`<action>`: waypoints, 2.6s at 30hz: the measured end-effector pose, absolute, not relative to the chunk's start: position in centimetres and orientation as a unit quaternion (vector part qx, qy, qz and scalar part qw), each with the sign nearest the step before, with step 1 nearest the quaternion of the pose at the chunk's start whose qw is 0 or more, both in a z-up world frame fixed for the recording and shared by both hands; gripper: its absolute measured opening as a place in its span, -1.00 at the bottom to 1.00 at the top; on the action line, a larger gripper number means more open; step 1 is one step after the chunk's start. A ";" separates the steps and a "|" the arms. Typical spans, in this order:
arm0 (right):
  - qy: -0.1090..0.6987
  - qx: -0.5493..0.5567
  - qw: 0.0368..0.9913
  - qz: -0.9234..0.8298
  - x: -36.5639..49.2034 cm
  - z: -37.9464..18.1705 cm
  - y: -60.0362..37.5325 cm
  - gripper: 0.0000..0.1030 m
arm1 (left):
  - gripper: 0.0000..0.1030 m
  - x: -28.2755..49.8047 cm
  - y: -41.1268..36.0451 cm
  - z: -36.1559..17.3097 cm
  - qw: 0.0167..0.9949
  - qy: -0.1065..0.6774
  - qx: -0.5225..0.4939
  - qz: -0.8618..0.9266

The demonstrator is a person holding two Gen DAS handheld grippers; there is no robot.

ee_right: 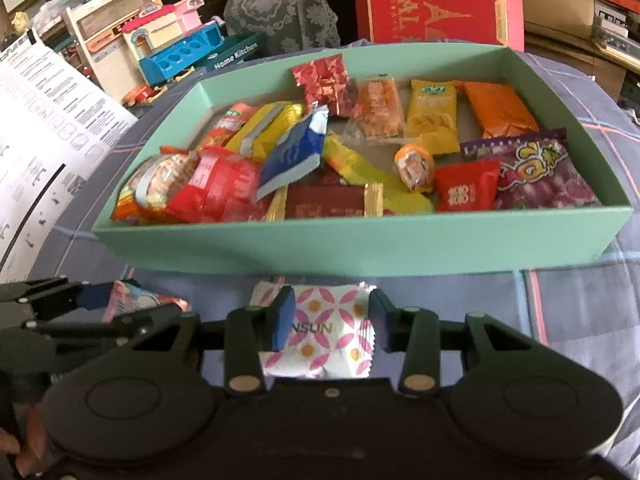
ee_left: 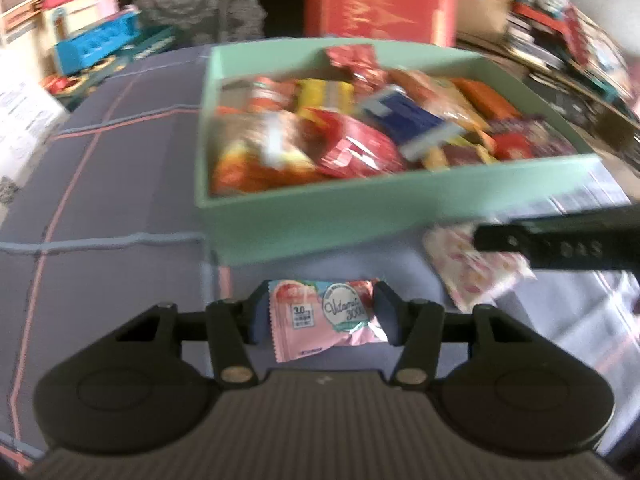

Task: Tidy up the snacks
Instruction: 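Grasp the pink Vitamin C candy with left while right grasps the Winson pastry, then carry both packets into the teal box and open both grippers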

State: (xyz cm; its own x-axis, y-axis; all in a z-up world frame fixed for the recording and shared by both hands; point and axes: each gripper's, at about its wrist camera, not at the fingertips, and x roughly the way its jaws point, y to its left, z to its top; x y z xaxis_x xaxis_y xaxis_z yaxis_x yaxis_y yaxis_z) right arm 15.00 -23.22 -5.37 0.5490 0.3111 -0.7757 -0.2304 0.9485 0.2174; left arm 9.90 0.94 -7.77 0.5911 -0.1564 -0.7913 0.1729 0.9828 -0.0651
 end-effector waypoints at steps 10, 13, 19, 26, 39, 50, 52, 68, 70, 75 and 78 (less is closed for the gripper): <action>0.474 0.050 0.862 0.171 12.2 -5.1 -24.7 -0.21 | 0.17 7.7 0.1 -7.6 0.883 0.453 0.031 -0.116; 0.466 0.052 0.865 0.178 12.1 -4.6 -25.1 -0.18 | 0.29 7.7 0.9 -7.6 0.883 0.457 0.018 -0.106; 0.434 0.020 0.872 0.224 14.5 -3.3 -23.4 -0.06 | 0.37 7.4 2.6 -7.4 0.883 0.462 -0.001 -0.083; 0.456 0.001 0.853 0.253 17.0 -4.9 -22.4 0.14 | 0.51 6.4 4.1 -7.3 0.880 0.468 -0.015 -0.077; 0.468 -0.002 0.848 0.248 13.0 -4.9 -21.8 0.24 | 0.54 6.3 4.3 -7.5 0.882 0.465 -0.021 -0.071; 0.448 -0.058 0.867 0.209 12.0 -5.3 -20.5 -0.03 | 0.70 7.5 5.6 -7.0 0.867 0.488 -0.091 -0.035; 0.451 -0.034 0.869 0.199 12.0 -5.2 -21.7 -0.04 | 0.70 8.0 5.1 -7.0 0.865 0.491 -0.100 -0.033; 0.453 0.094 0.871 0.167 11.3 -5.2 -27.6 -0.04 | -0.26 8.8 0.3 -6.7 0.873 0.487 -0.019 -0.009; 0.448 0.101 0.873 0.166 11.1 -4.7 -28.1 -0.04 | -0.27 8.7 0.5 -6.5 0.873 0.488 -0.022 -0.014; 0.433 0.108 0.879 0.170 10.7 -3.1 -28.4 -0.04 | -0.26 8.2 1.2 -4.3 0.882 0.469 -0.034 -0.033; 0.419 0.111 0.883 0.179 10.8 -1.4 -28.4 -0.04 | -0.26 8.6 1.7 -2.2 0.895 0.443 -0.033 -0.045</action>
